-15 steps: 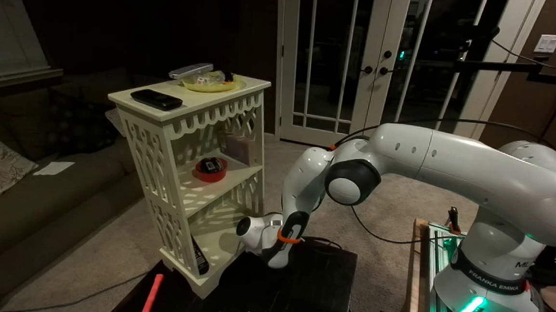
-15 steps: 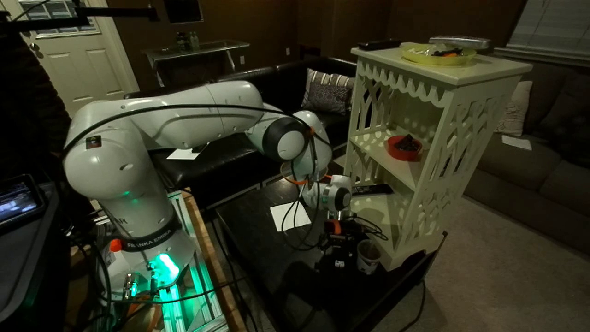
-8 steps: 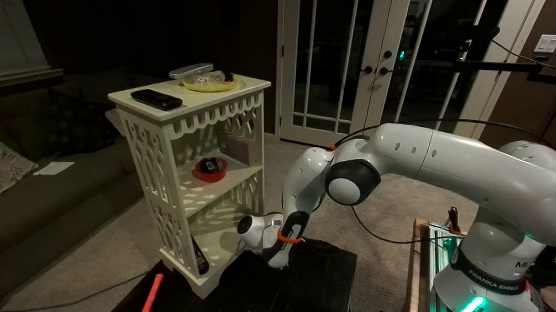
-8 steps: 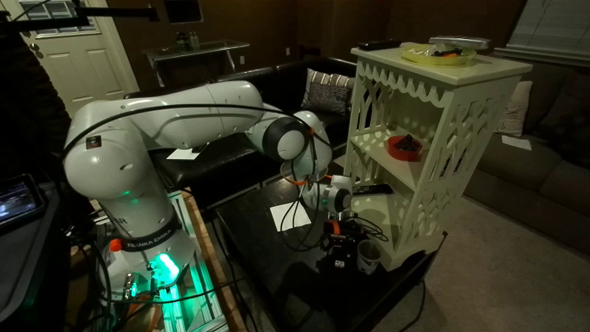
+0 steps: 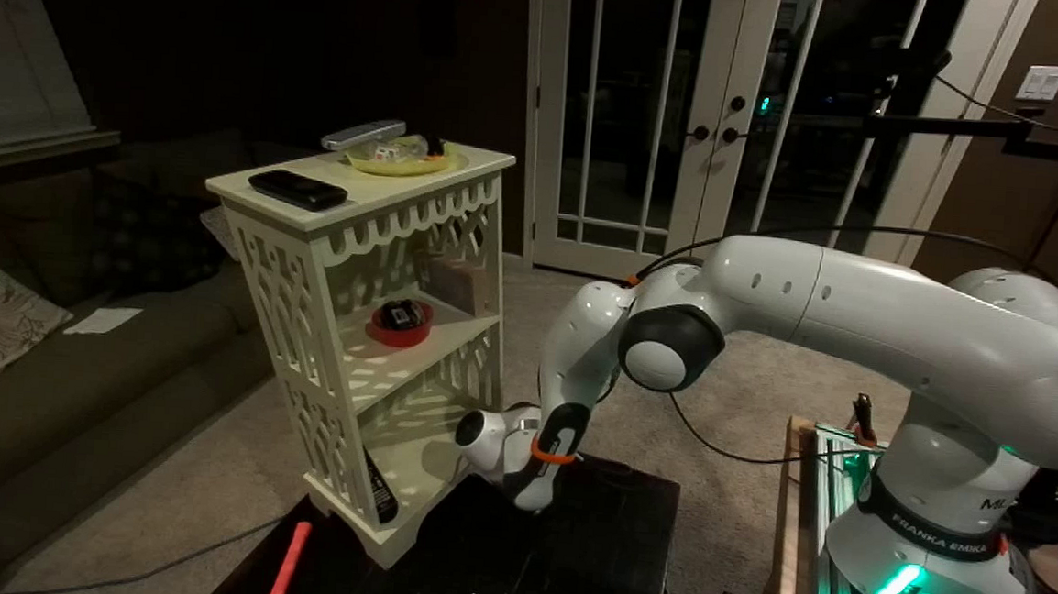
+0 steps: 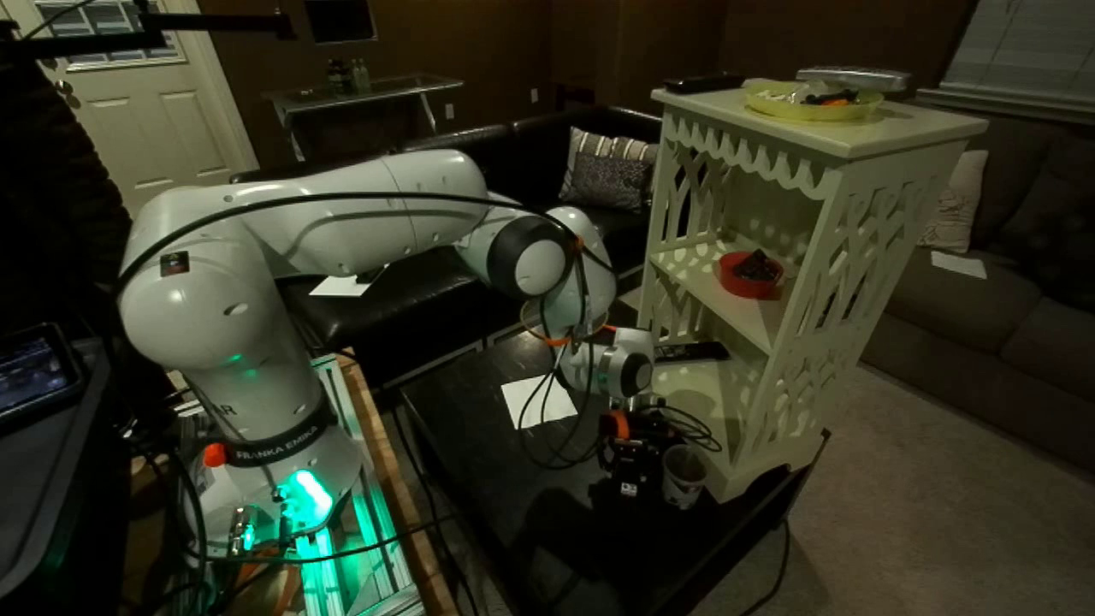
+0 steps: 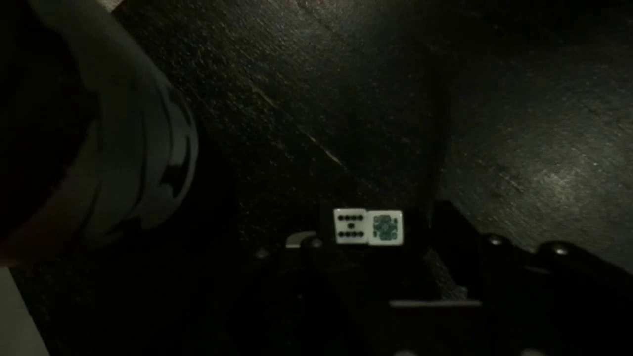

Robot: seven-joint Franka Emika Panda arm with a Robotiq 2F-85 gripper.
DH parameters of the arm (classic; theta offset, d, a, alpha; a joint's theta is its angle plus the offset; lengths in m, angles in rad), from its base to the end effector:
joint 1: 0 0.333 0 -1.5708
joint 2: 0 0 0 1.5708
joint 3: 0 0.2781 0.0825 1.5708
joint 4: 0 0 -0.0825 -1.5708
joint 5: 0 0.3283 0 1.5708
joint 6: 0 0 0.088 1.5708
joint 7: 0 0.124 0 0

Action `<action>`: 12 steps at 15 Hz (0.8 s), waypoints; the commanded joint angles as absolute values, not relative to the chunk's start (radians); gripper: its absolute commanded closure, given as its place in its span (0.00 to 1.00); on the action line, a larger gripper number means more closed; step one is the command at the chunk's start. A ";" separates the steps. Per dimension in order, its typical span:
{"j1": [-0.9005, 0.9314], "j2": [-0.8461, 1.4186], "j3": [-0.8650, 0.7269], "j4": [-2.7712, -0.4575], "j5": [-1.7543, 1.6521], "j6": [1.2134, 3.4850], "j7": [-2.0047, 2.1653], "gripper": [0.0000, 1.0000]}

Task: Put the white object on the white plate on top of the shelf.

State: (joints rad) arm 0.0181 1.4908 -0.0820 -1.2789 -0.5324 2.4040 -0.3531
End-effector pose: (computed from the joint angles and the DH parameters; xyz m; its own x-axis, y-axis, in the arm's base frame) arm 0.5208 -0.0426 -0.1467 0.6162 0.6200 -0.4857 0.7414 -0.6648 0.0920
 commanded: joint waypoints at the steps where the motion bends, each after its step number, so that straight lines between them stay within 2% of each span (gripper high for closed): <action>1: 0.040 1.491 -0.103 -1.294 -0.507 2.432 -0.322 0.77; 3: 0.034 1.490 -0.097 -1.293 -0.507 2.437 -0.330 0.89; 12: -0.150 1.376 0.031 -1.397 -0.536 2.449 -0.674 0.89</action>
